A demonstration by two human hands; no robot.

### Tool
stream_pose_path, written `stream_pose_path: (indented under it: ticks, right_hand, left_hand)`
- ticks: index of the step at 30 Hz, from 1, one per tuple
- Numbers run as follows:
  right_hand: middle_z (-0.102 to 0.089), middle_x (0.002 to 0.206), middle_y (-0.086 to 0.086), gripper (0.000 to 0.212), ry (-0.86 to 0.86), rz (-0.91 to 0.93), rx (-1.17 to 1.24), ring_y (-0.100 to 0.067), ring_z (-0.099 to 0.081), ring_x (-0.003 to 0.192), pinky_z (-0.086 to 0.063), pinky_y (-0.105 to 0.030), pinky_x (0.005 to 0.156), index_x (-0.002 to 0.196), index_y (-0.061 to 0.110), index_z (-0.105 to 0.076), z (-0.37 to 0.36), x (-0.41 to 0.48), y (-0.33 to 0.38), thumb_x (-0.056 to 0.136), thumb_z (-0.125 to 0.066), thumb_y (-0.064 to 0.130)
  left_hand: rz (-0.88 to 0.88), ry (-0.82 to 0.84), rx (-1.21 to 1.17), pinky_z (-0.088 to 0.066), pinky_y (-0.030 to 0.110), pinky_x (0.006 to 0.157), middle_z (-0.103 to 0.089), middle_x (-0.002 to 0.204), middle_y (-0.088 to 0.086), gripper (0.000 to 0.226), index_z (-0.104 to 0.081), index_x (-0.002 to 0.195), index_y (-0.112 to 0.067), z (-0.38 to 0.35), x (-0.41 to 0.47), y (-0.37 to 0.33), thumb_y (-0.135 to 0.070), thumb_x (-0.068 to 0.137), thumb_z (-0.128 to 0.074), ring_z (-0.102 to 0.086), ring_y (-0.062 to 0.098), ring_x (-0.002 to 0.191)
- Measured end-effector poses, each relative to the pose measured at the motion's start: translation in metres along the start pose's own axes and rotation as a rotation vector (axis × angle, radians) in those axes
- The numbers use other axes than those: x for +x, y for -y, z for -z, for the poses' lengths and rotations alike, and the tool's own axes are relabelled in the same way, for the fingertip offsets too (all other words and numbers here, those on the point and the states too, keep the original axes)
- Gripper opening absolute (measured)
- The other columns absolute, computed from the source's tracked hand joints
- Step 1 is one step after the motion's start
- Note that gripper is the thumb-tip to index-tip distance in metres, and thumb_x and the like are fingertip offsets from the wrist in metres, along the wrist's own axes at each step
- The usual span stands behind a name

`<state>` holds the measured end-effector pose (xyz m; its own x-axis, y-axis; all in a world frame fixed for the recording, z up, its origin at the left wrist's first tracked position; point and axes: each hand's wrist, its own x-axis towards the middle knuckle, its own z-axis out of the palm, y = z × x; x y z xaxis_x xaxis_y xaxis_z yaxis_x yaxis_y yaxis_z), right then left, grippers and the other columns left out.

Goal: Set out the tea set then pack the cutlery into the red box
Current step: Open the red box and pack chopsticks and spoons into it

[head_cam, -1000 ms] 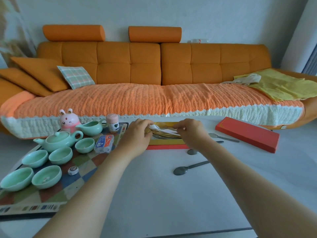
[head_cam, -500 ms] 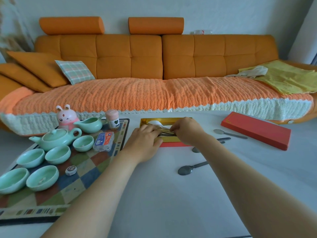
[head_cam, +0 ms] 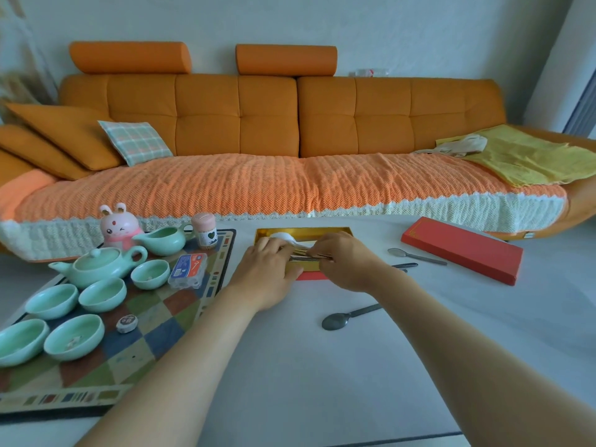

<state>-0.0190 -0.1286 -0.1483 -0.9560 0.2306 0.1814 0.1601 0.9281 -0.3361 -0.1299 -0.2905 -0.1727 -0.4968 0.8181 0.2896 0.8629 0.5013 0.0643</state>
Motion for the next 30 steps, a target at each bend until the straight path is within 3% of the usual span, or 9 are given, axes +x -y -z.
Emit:
stream_pose_path:
  ticks: [3,6,9,11,16,18,20,25,30]
  right_hand:
    - [-0.062,0.105,0.004,0.036,-0.092,0.026,0.011,-0.015,-0.051,0.1,-0.044,-0.03,0.085,0.106,0.028,-0.074,0.011,-0.008,-0.003,0.085,-0.053,0.008]
    - [-0.067,0.093,0.011,0.031,-0.082,-0.005,0.04,-0.011,-0.061,0.079,-0.053,-0.032,0.073,0.09,0.034,-0.074,0.024,-0.018,-0.005,0.085,-0.052,0.013]
    - [-0.066,0.083,0.022,0.034,0.053,-0.015,0.003,0.002,-0.058,0.073,-0.046,-0.014,0.067,0.09,0.037,-0.076,0.034,-0.037,-0.004,0.085,-0.049,0.016]
    - [-0.069,0.091,0.024,0.034,0.155,-0.005,-0.058,0.004,-0.058,0.08,-0.042,-0.01,0.07,0.094,0.04,-0.076,0.037,-0.048,-0.004,0.084,-0.051,0.019]
    - [-0.07,0.099,0.019,0.023,0.346,-0.054,-0.026,0.0,-0.062,0.093,-0.049,-0.022,0.085,0.101,0.039,-0.075,0.04,-0.066,-0.016,0.083,-0.067,0.028]
    - [-0.07,0.1,0.019,0.018,0.356,-0.053,-0.051,0.002,-0.058,0.095,-0.043,-0.022,0.087,0.099,0.037,-0.075,0.04,-0.071,-0.019,0.084,-0.07,0.031]
    - [-0.07,0.103,0.017,0.014,0.339,-0.058,-0.069,0.005,-0.051,0.091,-0.038,-0.02,0.084,0.098,0.035,-0.077,0.037,-0.073,-0.021,0.085,-0.07,0.032]
    - [-0.064,0.088,0.019,0.007,0.316,-0.068,-0.037,-0.005,-0.059,0.087,-0.04,-0.018,0.066,0.093,0.033,-0.072,0.031,-0.07,-0.02,0.086,-0.07,0.031]
    - [-0.063,0.091,0.013,0.019,0.213,-0.064,0.03,-0.012,-0.06,0.09,-0.046,-0.024,0.074,0.105,0.03,-0.073,0.028,-0.059,-0.013,0.093,-0.06,0.023]
  left_hand:
    - [-0.052,-0.085,0.006,-0.033,0.035,0.099,-0.049,0.126,-0.003,0.045,-0.051,0.133,-0.023,0.008,-0.003,-0.008,-0.049,0.098,-0.043,-0.038,0.02,0.117]
    - [-0.108,-0.13,-0.108,-0.038,0.031,0.093,-0.053,0.113,-0.005,0.03,-0.06,0.117,-0.021,0.017,-0.007,-0.02,-0.042,0.096,-0.053,-0.046,0.018,0.111]
    - [-0.087,-0.028,-0.236,-0.04,0.025,0.07,-0.053,0.098,-0.012,0.018,-0.061,0.104,-0.025,0.024,-0.014,-0.035,-0.039,0.095,-0.055,-0.053,0.012,0.093]
    - [-0.065,0.091,-0.282,-0.039,0.023,0.063,-0.055,0.098,-0.014,0.018,-0.061,0.103,-0.03,0.024,-0.019,-0.045,-0.044,0.093,-0.055,-0.054,0.008,0.086]
    - [-0.092,0.286,-0.258,-0.044,0.025,0.071,-0.055,0.107,-0.016,0.04,-0.067,0.119,-0.035,0.02,-0.026,-0.063,-0.059,0.087,-0.06,-0.054,0.008,0.094]
    - [-0.116,0.303,-0.237,-0.045,0.026,0.072,-0.053,0.109,-0.016,0.043,-0.068,0.12,-0.035,0.021,-0.027,-0.066,-0.059,0.085,-0.061,-0.053,0.008,0.096]
    - [-0.126,0.308,-0.257,-0.046,0.026,0.073,-0.052,0.108,-0.016,0.039,-0.069,0.12,-0.036,0.021,-0.028,-0.068,-0.055,0.086,-0.063,-0.052,0.008,0.095]
    - [-0.077,0.29,-0.4,-0.049,0.024,0.075,-0.056,0.101,-0.017,0.019,-0.071,0.105,-0.032,0.018,-0.027,-0.066,-0.038,0.087,-0.069,-0.055,0.005,0.09]
    - [0.05,0.222,-0.595,-0.049,0.025,0.077,-0.064,0.096,-0.014,0.008,-0.066,0.097,-0.034,0.023,-0.02,-0.049,-0.029,0.092,-0.064,-0.06,0.008,0.091]
